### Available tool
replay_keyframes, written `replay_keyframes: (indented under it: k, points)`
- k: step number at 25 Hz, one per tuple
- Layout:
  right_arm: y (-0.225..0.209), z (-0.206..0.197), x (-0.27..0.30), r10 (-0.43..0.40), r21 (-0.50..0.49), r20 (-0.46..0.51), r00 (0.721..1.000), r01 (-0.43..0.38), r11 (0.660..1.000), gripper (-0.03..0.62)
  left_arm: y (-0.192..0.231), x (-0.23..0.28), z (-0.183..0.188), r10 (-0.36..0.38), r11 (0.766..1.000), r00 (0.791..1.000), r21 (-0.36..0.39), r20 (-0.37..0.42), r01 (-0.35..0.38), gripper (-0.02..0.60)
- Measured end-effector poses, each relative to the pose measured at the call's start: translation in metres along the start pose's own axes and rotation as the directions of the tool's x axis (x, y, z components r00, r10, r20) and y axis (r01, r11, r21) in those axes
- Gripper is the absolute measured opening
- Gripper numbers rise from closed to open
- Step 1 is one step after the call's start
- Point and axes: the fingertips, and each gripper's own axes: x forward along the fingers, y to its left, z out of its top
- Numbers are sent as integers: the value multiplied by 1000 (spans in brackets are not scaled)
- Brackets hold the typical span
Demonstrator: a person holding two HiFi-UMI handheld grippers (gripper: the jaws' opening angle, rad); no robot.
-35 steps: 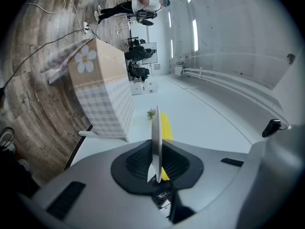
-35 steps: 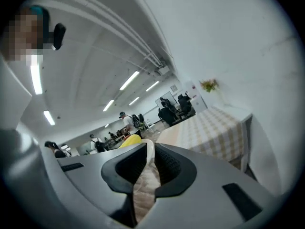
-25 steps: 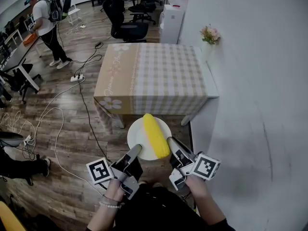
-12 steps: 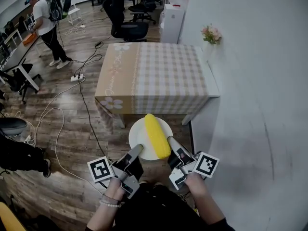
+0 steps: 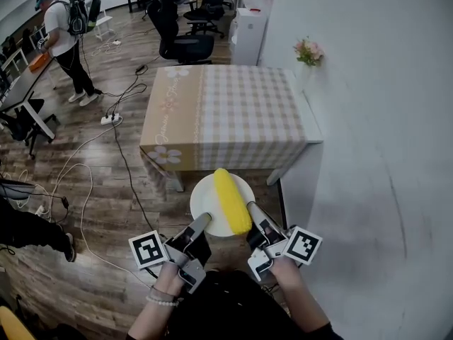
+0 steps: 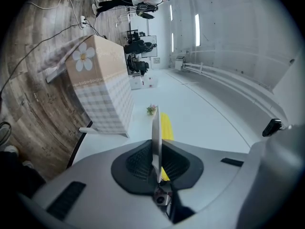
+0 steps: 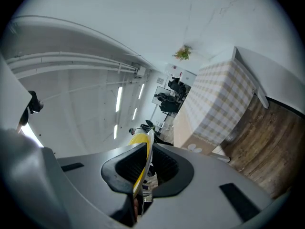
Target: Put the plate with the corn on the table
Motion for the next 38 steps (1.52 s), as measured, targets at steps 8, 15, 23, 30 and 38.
replay_keyframes:
  k: [8, 15, 23, 30, 38]
  points:
    - [6, -12, 9, -7, -10, 7, 1000, 7, 1000, 66, 2, -12, 11, 3, 1000, 1000, 8, -7, -3, 40]
    - [8, -12, 14, -21, -7, 5, 1000, 21, 1000, 66, -2, -13, 18, 6, 1000, 1000, 13, -12, -6, 40]
    - [0, 3, 20, -31, -3, 5, 1000, 31, 1000, 66, 0, 6, 23, 5, 1000, 1000, 6, -19, -5, 40]
    - [-10, 34, 29, -23, -13, -4, 1000, 23, 1000, 64, -1, 38, 29, -4, 1000, 1000, 6, -13, 4, 40]
    - [-29, 70, 46, -10, -15, -47, 999, 10, 1000, 64, 0, 79, 39, 1, 1000, 1000, 0, 21, -1, 40]
